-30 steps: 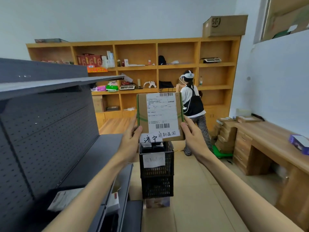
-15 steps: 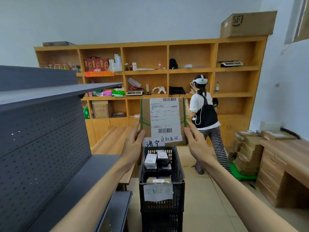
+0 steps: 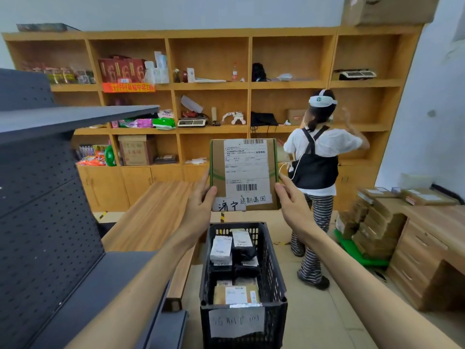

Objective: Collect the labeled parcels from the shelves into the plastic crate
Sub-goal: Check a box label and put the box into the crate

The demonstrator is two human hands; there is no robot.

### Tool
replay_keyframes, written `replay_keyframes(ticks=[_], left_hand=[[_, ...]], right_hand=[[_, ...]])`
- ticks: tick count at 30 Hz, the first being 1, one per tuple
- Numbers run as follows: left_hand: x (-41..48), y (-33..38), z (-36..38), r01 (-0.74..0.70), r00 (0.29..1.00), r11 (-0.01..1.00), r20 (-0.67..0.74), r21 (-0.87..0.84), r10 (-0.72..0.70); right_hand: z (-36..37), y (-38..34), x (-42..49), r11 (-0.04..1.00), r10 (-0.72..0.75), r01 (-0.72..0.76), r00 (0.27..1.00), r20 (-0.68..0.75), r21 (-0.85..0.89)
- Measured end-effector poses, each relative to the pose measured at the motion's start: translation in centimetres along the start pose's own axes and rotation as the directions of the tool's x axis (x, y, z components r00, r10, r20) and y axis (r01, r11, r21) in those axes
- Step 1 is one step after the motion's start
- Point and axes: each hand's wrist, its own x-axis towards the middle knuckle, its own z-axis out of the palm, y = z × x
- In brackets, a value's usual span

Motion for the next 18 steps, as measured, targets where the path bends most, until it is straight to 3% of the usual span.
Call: replay_keyframes(ticks=[4, 12, 18], left_hand=[[4.8, -4.8, 0.3, 0.014, 0.999, 1.0, 0.029, 0.0, -0.014], [11.7, -14.4, 2.1, 0.164, 0.985, 0.986, 0.041, 0.029, -0.166], [12.7, -22.9, 4.1, 0.365, 0.926, 0.927, 0.065, 0.09, -0.371]], right_hand=[[1.7, 4.5, 4.8, 0.999, 0.014, -0.015, 1.0, -0.016, -0.043], [4.3, 14.6, 11.4, 0.978, 0.206, -0.205, 0.978, 0.044, -0.028], [6.4, 24.6, 13.6, 0.927, 0.373, -0.368, 0.924, 0.083, -0.074]])
